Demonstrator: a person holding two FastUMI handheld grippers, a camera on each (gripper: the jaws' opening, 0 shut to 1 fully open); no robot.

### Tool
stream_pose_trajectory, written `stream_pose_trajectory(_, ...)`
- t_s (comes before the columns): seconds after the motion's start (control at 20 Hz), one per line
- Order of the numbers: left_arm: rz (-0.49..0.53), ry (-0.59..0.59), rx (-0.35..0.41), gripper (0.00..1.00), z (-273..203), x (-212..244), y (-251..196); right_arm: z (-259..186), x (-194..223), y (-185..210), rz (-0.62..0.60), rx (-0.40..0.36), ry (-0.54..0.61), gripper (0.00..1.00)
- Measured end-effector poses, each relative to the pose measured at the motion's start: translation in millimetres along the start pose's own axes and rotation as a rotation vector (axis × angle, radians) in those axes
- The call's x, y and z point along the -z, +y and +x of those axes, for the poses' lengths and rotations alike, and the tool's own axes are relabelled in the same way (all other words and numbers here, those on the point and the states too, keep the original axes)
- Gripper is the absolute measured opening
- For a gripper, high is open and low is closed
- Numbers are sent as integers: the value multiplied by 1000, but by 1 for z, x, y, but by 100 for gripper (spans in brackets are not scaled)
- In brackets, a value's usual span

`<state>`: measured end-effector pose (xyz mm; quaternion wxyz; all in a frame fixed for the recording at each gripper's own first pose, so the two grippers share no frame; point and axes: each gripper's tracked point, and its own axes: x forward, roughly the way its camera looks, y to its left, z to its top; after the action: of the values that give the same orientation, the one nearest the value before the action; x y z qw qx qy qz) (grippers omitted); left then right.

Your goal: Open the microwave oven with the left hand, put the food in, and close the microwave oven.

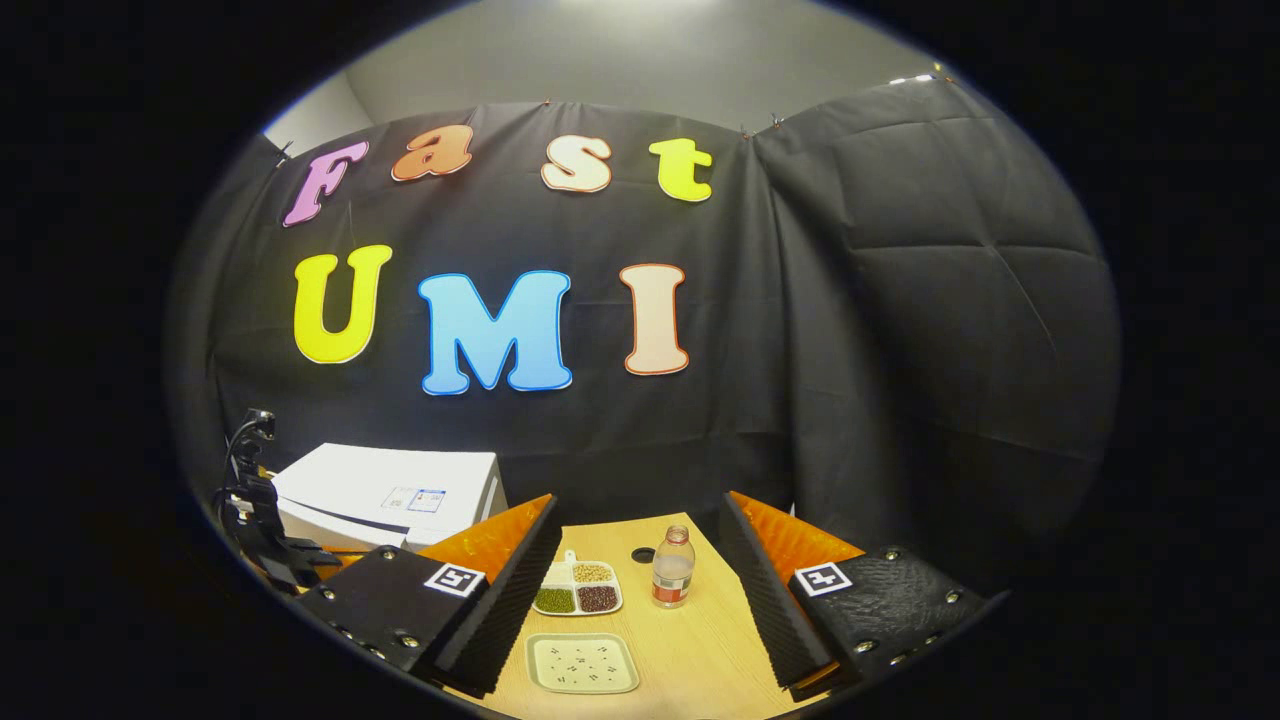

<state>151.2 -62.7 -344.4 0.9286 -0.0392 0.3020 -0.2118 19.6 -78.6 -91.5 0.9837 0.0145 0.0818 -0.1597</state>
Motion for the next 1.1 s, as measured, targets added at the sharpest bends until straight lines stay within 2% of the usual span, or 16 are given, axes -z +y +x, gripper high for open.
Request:
stream_pose_trajectory(0.1, -16, 10, 18, 7, 4, 3, -5, 3, 0, -2, -4, 1, 0, 97)
stream_pose_trajectory(0.25, 30, 12, 12, 7, 5, 4, -5, 4, 2, -3, 2, 5, 3, 97)
stream_pose_trajectory(0.9, 19, -24, -33, 7, 12, -1, -1, 22, 14, -2, 2, -19, 29, 97)
stream_pose_trajectory(1.0, -9, -10, -23, 7, 17, 0, -2, 25, 17, 2, 0, -32, 37, 97)
stream_pose_trajectory(1.1, 23, -14, -30, 7, 17, -2, -2, 28, 16, 6, -2, -44, 32, 97)
